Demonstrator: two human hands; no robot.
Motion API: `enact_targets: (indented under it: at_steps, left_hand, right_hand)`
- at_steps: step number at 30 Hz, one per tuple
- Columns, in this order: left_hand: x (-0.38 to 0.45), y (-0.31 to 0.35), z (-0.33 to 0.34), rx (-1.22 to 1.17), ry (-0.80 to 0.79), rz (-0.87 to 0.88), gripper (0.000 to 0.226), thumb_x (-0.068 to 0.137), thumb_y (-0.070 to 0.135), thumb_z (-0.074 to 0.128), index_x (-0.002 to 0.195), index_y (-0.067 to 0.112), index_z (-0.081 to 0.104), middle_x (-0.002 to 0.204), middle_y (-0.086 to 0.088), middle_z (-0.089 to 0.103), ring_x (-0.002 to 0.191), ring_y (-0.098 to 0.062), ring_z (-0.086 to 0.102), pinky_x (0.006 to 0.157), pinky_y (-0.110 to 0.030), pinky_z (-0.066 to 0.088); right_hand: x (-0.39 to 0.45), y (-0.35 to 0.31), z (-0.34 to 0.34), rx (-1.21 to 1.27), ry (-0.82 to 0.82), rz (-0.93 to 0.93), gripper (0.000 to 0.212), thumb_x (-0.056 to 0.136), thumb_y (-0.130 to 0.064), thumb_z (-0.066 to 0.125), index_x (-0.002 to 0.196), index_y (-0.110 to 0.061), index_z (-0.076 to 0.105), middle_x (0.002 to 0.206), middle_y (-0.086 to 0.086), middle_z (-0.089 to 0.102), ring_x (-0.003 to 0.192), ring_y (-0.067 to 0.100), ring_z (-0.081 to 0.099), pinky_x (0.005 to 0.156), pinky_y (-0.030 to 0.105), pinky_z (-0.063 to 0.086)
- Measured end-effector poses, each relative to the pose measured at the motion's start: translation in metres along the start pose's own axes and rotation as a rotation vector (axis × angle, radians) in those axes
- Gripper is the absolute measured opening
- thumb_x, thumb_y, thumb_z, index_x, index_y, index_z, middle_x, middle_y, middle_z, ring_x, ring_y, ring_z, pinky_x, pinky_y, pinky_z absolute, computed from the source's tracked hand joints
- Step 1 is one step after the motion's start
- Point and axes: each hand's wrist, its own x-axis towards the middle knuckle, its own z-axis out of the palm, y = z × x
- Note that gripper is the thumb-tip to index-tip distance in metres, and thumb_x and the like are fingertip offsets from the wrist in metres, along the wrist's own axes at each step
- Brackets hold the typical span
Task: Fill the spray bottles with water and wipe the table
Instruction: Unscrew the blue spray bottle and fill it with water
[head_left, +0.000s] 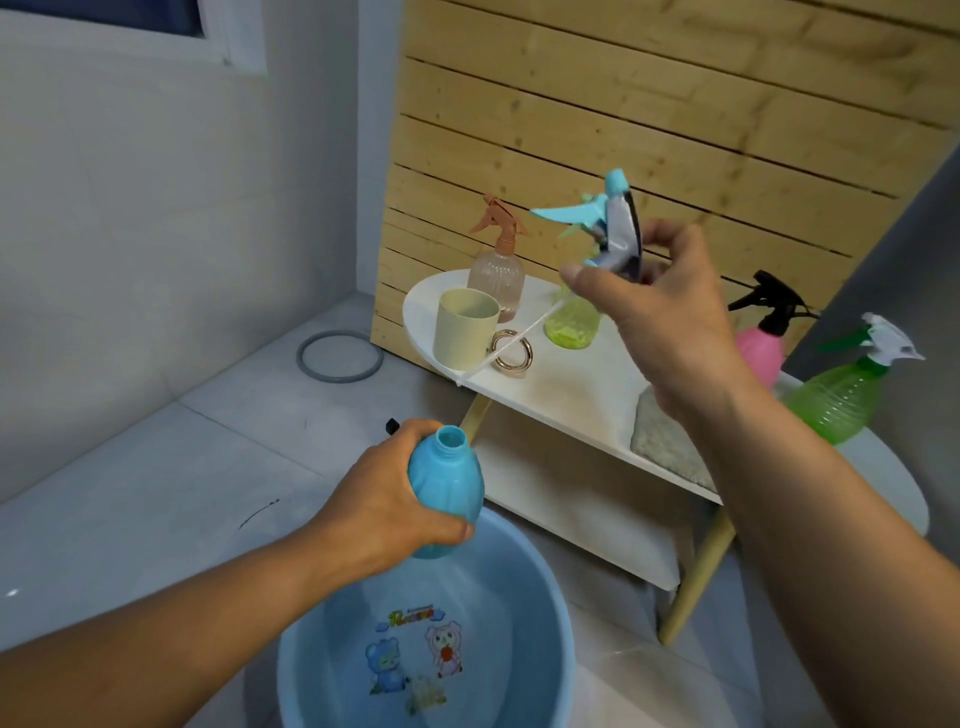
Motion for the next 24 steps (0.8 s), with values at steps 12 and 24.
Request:
enact_targets:
  at_steps: [12,24]
  left_hand:
    - [-0.008,0.005,-0.001,0.135,-0.003,-0.010,0.097,0.038,0.068,0.083,0.124,0.056,0.040,0.108,0.024,0.060,0.100,-0.005,0.060,0.082,-0.037,0.061]
    - [-0.007,0.012,-0.001,0.053,0.030,-0.034,0.086,0.035,0.067,0.085,0.112,0.055,0.048,0.102,0.019,0.063,0.095,-0.003,0.063,0.078,-0.032,0.060]
  right_hand:
    - [-0.054,-0.011,0.018,-0.369,-0.220,-0.304,0.063,0.076,-0.032,0.086,0.115,-0.043,0.038,0.103,-0.020,0.060,0.075,0.002,0.059,0.068,0.028,0.055]
    - [-0.074,0.022,0.029,-0.417,-0.639,-0.184,0.060,0.074,-0.021,0.089,0.104,-0.044,0.043,0.096,-0.022,0.061,0.079,-0.003,0.058,0.066,0.011,0.045]
